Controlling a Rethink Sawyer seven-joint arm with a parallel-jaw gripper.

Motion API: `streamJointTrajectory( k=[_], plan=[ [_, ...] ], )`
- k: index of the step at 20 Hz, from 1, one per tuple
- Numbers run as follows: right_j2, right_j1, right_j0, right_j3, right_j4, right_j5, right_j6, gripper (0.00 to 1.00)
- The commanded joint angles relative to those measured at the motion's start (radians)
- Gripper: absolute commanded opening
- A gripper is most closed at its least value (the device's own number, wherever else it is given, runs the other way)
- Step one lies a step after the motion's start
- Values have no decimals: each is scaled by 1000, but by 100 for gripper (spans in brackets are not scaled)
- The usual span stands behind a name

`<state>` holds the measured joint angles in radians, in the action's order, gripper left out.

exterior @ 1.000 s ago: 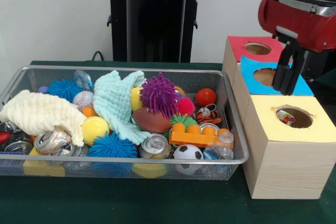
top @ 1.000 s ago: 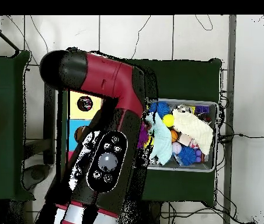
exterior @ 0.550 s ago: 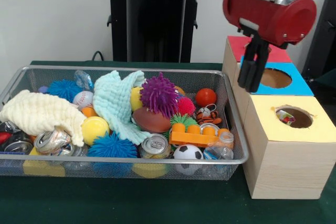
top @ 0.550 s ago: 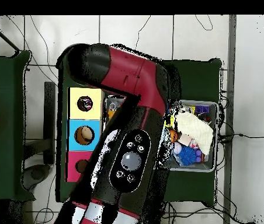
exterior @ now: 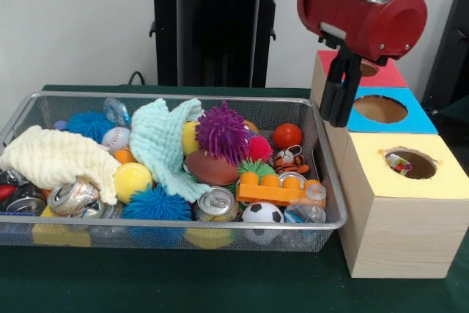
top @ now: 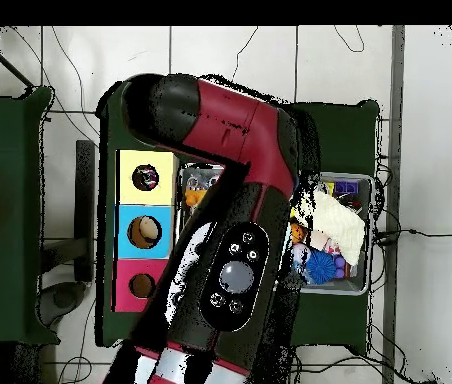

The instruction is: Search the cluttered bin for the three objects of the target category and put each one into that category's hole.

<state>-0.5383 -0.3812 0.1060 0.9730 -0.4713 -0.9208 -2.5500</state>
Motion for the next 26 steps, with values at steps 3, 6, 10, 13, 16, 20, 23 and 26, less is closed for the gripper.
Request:
streamJointTrajectory(
  k=[3,6,10,13,16,20,23,26],
  plan=[
    [145,-25,-44,144,60,8,60,0],
    [150,-24,-52,136,71,6,62,0],
    [164,-19,-72,141,86,32,85,0],
    [180,-18,-96,142,102,47,114,0],
    [201,-26,-116,149,117,56,124,0],
    [237,-37,-144,203,122,115,122,0],
    [243,-40,-166,218,140,147,129,0],
    [269,-42,-199,220,170,166,172,0]
  ],
)
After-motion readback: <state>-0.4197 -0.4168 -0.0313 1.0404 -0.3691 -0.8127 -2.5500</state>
